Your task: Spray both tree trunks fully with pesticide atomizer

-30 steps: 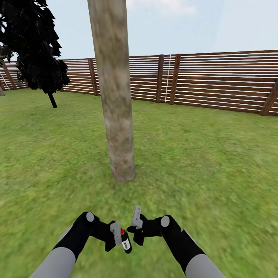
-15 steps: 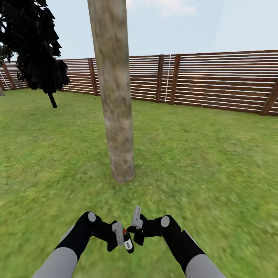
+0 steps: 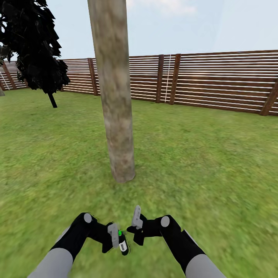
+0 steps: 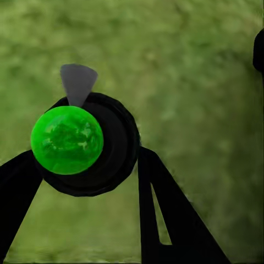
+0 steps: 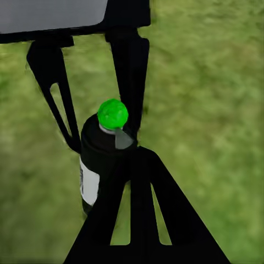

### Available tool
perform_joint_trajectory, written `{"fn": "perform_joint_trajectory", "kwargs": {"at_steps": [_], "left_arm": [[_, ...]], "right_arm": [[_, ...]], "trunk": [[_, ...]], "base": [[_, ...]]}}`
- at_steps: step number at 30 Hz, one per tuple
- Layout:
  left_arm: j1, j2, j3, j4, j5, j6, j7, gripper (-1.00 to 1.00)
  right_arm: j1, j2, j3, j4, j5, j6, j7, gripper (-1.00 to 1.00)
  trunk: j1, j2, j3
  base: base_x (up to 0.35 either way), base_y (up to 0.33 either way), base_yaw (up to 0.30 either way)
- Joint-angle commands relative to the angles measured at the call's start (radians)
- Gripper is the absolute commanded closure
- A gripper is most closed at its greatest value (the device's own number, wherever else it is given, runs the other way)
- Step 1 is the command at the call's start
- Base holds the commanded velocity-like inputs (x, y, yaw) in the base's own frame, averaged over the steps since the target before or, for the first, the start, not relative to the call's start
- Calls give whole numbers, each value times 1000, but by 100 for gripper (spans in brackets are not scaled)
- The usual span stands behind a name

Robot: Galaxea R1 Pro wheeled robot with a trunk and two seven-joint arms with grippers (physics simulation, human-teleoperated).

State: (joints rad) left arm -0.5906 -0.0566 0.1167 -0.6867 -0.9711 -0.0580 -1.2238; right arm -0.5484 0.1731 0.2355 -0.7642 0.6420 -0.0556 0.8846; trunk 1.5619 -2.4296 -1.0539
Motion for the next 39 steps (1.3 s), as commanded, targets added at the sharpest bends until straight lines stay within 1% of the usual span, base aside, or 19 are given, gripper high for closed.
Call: {"fn": "perform_joint_trajectory", "kwargs": {"at_steps": [1, 7, 8, 10, 12, 15, 17, 19, 20, 21, 22, 24, 26, 28, 29, 30, 32, 34, 39], "left_arm": [[2, 21, 7, -2, -8, -6, -5, 100], [9, 145, 7, -4, -9, -8, -5, 100], [9, 170, 10, -4, -9, -8, -5, 100], [9, 220, 16, -4, -3, -10, -5, 100], [9, 250, 17, -4, -2, -12, -5, 100], [9, 271, 21, -5, -5, -7, 19, 100], [9, 281, 39, -2, 0, -1, 95, 100], [9, 281, 117, 5, 5, 3, 213, 100], [9, 277, 179, 25, 6, 4, 267, 100], [9, 274, 226, 47, 7, 4, 305, 100], [9, 268, 307, 93, 14, 3, 376, 100], [9, 253, 420, 166, 47, 2, 506, 100], [9, 242, 489, 235, 87, 1, 651, 100], [9, 234, 513, 284, 122, 2, 777, 100], [9, 222, 521, 316, 156, 2, 873, 100], [9, 211, 525, 331, 178, 3, 931, 100], [9, 180, 530, 352, 229, 14, 1078, 100], [9, 149, 528, 358, 254, 66, 1152, 100], [7, 117, 519, 358, 260, 101, 1167, 100]], "right_arm": [[0, 0, -1, -1, 10, -6, 2, 100], [0, -3, -2, -2, 11, -6, 2, 100], [0, -3, -2, -2, 11, -6, 2, -100], [1, -5, -3, -1, 12, -6, 2, -100], [1, -6, -4, -1, 13, -6, 2, -100], [1, -11, -8, 1, 13, -8, -1, -100], [2, -44, -9, 3, 12, -9, -15, -100], [4, -118, -34, 18, 8, -11, -94, -100], [5, -145, -70, 55, 7, -12, -169, -100], [5, -156, -104, 92, 6, -13, -230, -100], [6, -166, -175, 165, 6, -21, -349, -100], [7, -180, -290, 281, 7, -68, -548, -100], [7, -189, -367, 393, 6, -147, -742, -100], [7, -191, -400, 477, 4, -199, -895, -100], [7, -189, -424, 534, -12, -223, -1007, -100], [7, -188, -440, 562, -31, -233, -1070, -100], [7, -189, -478, 605, -128, -267, -1180, -100], [8, -194, -490, 618, -228, -288, -1211, -100], [9, -214, -493, 621, -270, -303, -1218, -100]], "trunk": [[0, 0, -1], [0, 0, -1], [0, 0, -1], [0, 0, -1], [0, 0, -1], [0, 0, -1], [0, 0, -1], [0, 0, -1], [0, 0, -1], [0, 0, -1], [0, 0, -1], [0, 0, -1], [0, 0, -1], [0, 0, -1], [0, 0, -1], [0, 0, -1], [0, 0, -1], [0, 0, -1], [0, 0, -1]], "base": [[0, 0, 0], [0, 0, 0], [0, 0, 0], [0, 0, 0], [0, 0, 0], [0, 0, 0], [0, 0, 0], [0, 0, 0], [0, 0, 0], [0, 0, 0], [0, 0, 0], [0, 0, 0], [0, 0, 0], [0, 0, 0], [0, 0, 0], [0, 0, 0], [0, 0, 0], [0, 0, 0], [55, 0, 0]]}}
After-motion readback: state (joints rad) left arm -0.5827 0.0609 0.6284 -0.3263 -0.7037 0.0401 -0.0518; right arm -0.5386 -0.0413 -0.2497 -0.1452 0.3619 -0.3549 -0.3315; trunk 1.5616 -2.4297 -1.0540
